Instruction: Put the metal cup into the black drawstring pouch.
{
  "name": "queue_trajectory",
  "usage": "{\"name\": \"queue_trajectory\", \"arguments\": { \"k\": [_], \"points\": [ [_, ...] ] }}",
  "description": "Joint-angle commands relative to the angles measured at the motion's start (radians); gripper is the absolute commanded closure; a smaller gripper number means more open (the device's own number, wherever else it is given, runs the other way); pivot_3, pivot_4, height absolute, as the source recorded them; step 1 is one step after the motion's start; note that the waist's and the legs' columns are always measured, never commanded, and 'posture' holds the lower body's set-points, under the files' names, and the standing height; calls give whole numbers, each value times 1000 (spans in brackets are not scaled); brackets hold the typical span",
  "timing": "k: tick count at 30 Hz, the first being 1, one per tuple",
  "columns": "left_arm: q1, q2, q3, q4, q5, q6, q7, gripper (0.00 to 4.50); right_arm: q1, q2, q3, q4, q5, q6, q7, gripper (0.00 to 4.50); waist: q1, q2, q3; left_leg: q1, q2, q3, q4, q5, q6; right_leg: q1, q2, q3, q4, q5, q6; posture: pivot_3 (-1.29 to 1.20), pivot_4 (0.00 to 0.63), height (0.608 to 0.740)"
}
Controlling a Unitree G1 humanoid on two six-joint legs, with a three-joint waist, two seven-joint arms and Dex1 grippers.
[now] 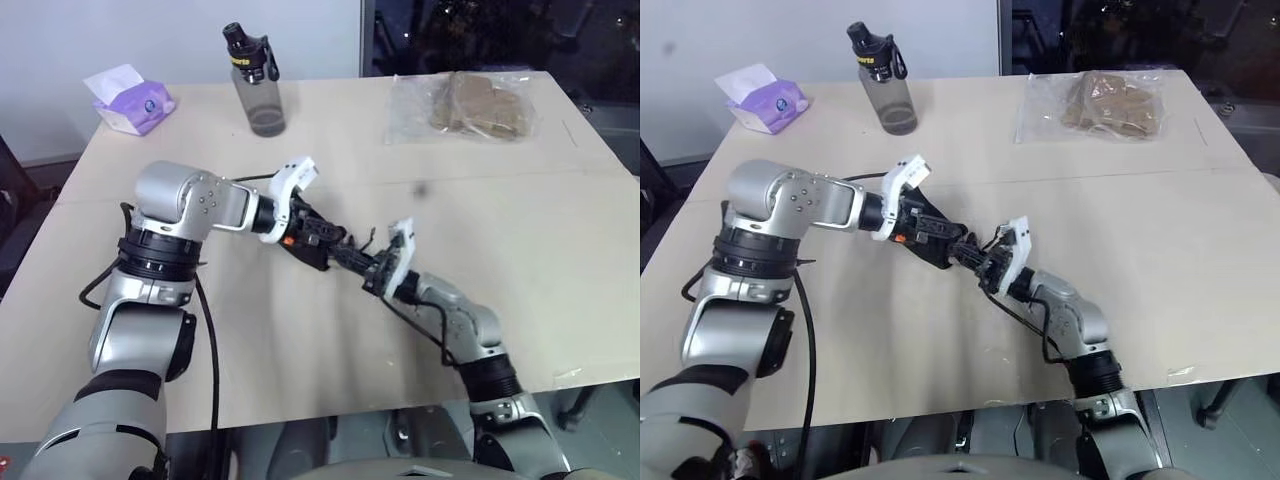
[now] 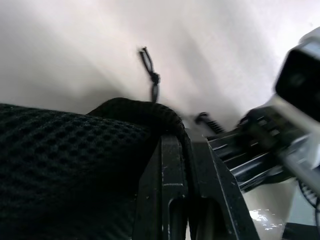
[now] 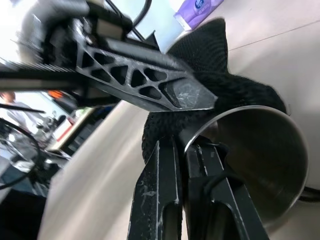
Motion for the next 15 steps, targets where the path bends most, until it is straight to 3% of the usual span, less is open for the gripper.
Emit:
{"name": "queue_trajectory", "arguments": {
  "k": [1, 8, 12, 15],
  "points": [
    [12, -23, 48, -56, -17, 56, 19, 4500, -38, 29, 27, 9, -66, -86, -31, 4367, 0, 0, 0, 0, 0, 0, 0, 0, 0, 0, 0, 0, 0, 0, 0, 0, 150, 740],
    [24, -54, 75, -80, -73, 89, 56, 4500, -120, 85, 87, 88, -220, -268, -84, 4367, 1, 0, 0, 0, 0, 0, 0, 0, 0, 0, 0, 0, 0, 0, 0, 0, 150, 740],
    [32, -28, 75, -106, -114, 89, 52, 4500, -161, 137, -2, 119, -114, -208, -62, 4367, 0, 0, 0, -1, 0, 0, -1, 0, -1, -2, 0, 2, 0, 0, 0, 0, 150, 740],
    [24, -39, 91, -91, -118, 89, 75, 4500, -191, 98, 60, 146, -233, -314, -55, 4367, 1, 0, 0, -1, 0, -1, -1, 0, -1, -3, -1, 2, -1, 0, 0, 0, 150, 740]
  ]
}}
